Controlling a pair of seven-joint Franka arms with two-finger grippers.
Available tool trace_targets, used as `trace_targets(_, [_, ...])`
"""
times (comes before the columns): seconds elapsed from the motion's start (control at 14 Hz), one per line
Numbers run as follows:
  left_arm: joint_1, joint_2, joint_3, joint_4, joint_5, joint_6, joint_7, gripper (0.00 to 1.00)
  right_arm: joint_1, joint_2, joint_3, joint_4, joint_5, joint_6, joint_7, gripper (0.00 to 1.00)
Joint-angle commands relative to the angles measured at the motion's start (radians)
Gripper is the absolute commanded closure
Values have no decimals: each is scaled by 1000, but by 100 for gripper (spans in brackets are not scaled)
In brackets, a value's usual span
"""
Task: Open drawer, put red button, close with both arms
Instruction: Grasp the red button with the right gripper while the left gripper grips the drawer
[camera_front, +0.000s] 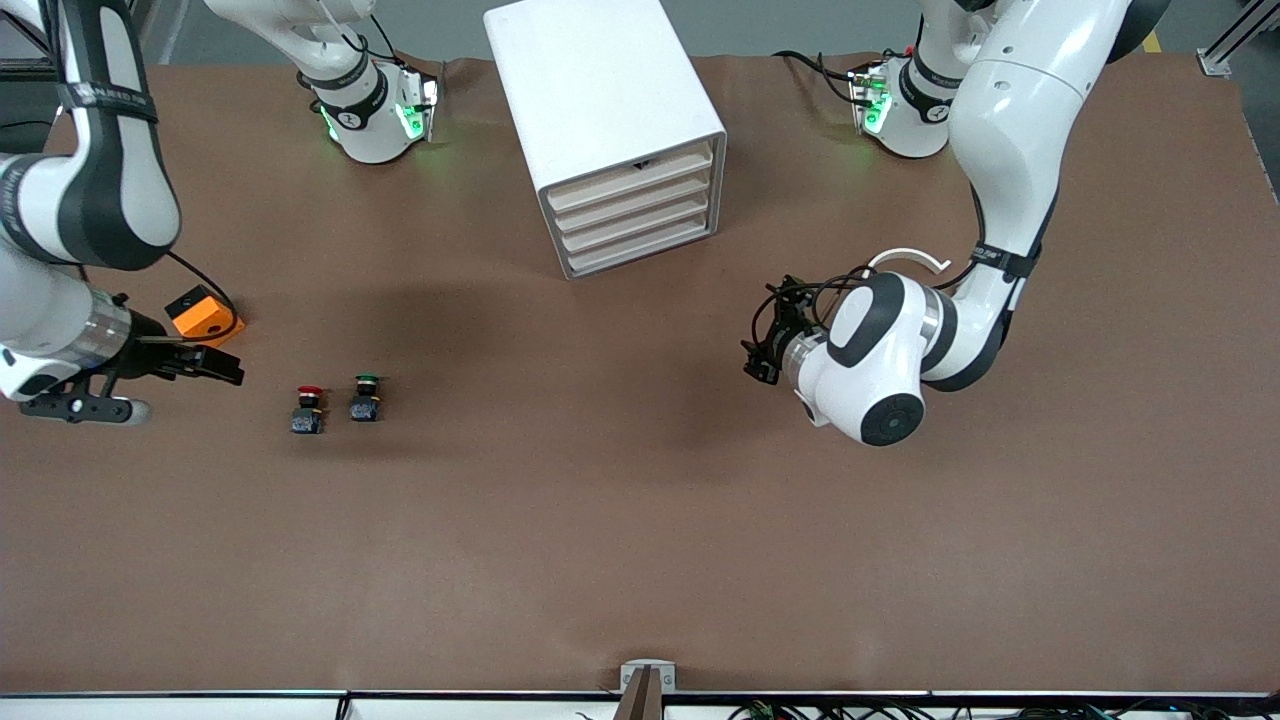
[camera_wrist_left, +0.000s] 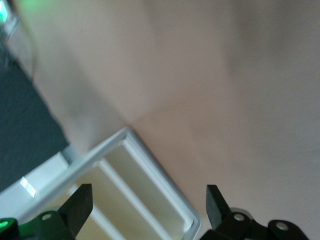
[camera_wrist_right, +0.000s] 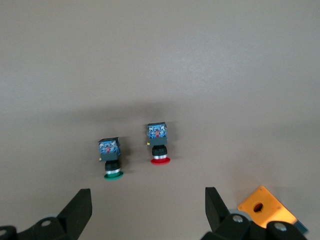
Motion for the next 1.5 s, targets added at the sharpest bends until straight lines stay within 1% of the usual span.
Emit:
trace_targets(0.0, [5, 43, -13, 54, -89, -60, -135, 0, 16, 6, 1, -112, -1, 156, 16, 0])
trace_targets(0.14, [8, 89, -30, 70, -135, -129, -238, 0, 12, 49, 3, -129, -1, 208, 5, 0])
trace_targets(0.43, [7, 174, -30, 85, -227, -217, -396, 0, 10, 127, 1, -138, -1, 303, -25, 0])
trace_targets(0.64, [7, 224, -29, 84, -284, -292, -488, 0, 1, 167, 3, -162, -1, 394, -38, 0])
trace_targets(0.79, [4, 231, -30, 84, -318, -341, -529, 0, 1, 205, 3, -162, -1, 434, -38, 0])
trace_targets(0.86, [1, 232, -36, 84, -332, -362, -537, 3, 3, 217, 3, -162, -1, 449, -38, 0])
trace_targets(0.93, [-3, 235, -39, 84, -338, -375, -540, 21, 4, 228, 3, -162, -1, 452, -38, 0])
trace_targets(1.0, [-4, 238, -39, 81, -338, -381, -543, 30, 6, 242, 3, -161, -1, 472, -38, 0])
trace_targets(1.14, [-22, 246, -39, 79, -335, -382, -543, 40, 10, 277, 3, -161, -1, 515, -36, 0])
trace_targets(1.21, [-30, 257, -39, 78, -336, -382, -543, 47, 9, 293, 3, -161, -1, 535, -36, 0])
trace_targets(1.29, [-39, 269, -39, 78, -338, -382, -543, 51, 7, 303, 3, -161, -1, 552, -36, 0])
trace_targets(1.43, [-42, 271, -41, 78, -339, -382, -540, 51, 4, 320, 3, -161, -1, 566, -35, 0])
